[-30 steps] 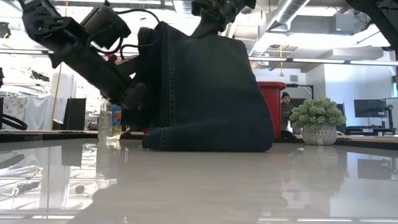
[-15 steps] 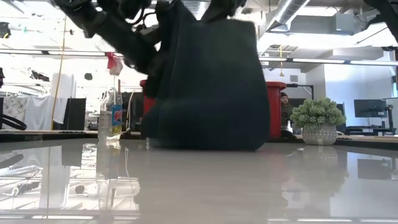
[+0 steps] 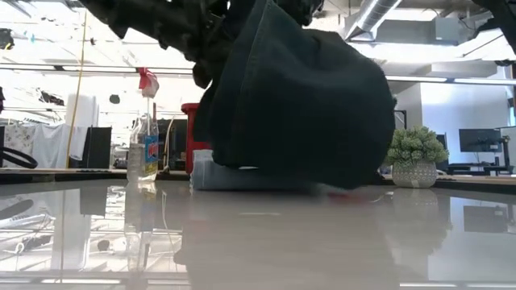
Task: Fold Laundry from Bin
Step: Fold the black pants from the red laundry bin
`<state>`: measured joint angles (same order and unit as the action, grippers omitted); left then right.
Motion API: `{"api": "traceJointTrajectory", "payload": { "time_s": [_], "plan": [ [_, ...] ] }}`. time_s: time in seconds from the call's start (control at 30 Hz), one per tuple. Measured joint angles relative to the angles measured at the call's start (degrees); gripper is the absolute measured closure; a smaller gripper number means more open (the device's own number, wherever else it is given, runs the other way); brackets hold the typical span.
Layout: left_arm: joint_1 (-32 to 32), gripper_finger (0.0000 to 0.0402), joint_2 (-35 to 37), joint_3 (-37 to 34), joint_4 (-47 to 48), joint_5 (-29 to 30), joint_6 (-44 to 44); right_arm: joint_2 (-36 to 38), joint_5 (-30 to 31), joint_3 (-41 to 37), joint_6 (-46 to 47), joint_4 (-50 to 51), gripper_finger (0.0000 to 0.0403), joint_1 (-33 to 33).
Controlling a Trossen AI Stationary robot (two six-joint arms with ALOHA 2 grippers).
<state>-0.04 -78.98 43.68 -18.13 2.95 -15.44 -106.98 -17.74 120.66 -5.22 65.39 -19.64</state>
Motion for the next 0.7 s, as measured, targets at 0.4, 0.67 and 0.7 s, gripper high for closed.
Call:
{"api": "traceJointTrajectory", "payload": {
  "time_s": [0.4,0.67,0.7],
  "plan": [
    [-10.18,0.0401,-10.98,-9.09,-24.43,-1.69,-20.85,-0.3,3.41,-11.07,3.78,-6.28,0.034,6.35],
    [-13.53,0.0401,-17.82,-11.65,-35.93,-2.02,-34.27,-0.31,7.96,-24.02,4.31,-16.95,0.034,9.54],
    [-13.63,0.0401,-18.55,-12.27,-37.52,-2.02,-35.25,-0.29,7.96,-25.04,4.0,-18.4,0.0334,9.78]
  ]
}}
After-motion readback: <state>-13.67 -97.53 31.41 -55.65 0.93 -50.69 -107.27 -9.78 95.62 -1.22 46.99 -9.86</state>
